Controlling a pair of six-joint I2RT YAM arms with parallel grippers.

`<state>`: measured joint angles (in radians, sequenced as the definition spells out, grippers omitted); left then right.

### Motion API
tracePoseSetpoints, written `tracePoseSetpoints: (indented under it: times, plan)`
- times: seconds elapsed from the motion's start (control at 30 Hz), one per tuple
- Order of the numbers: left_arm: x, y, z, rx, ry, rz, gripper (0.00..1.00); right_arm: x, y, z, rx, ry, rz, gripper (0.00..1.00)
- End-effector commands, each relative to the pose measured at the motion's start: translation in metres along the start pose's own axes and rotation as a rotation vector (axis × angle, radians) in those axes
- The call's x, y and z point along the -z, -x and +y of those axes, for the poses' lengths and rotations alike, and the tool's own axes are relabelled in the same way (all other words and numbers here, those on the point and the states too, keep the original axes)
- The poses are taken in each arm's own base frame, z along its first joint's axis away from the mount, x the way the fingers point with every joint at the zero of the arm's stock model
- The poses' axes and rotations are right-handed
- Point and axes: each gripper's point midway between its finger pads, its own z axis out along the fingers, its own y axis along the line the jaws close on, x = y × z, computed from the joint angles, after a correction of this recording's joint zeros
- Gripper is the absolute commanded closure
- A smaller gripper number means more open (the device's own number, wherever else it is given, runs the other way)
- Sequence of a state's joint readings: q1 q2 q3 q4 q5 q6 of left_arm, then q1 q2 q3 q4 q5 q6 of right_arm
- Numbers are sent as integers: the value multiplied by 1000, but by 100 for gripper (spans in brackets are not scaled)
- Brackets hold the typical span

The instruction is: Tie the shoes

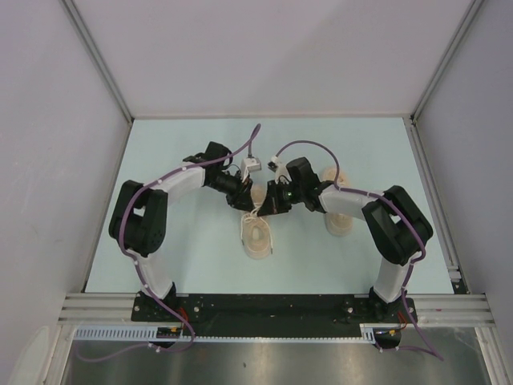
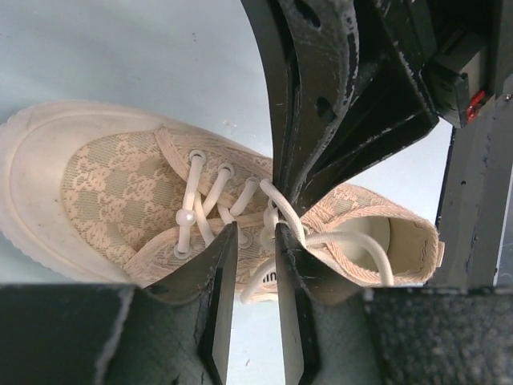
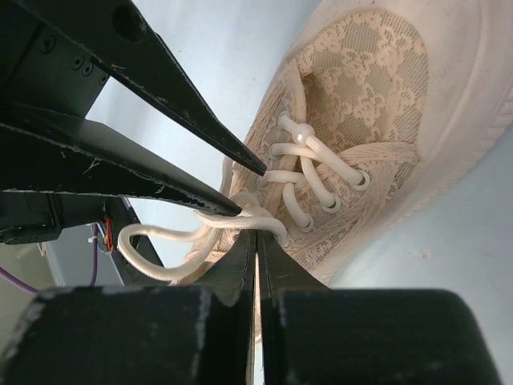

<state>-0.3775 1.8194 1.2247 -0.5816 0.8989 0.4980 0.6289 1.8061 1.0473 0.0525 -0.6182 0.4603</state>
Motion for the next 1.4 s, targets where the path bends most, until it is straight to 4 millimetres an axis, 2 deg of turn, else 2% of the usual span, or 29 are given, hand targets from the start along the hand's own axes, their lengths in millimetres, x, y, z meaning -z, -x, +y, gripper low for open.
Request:
tracePoseSetpoints:
  times: [0.0, 0.53, 1.03, 1.37]
  plan:
    - [1, 20, -4, -55, -51, -54, 69, 11, 21, 9, 77, 22, -66, 100]
    - [8, 26, 2, -42, -66, -97, 62, 12, 38, 22, 107, 75, -88, 100]
    - [9, 26, -3, -49, -156, -137, 58, 10, 39, 25, 155, 103, -81, 100]
    - [7, 25, 2, -63, -182, -140, 57, 11, 39, 32, 207, 151, -73, 100]
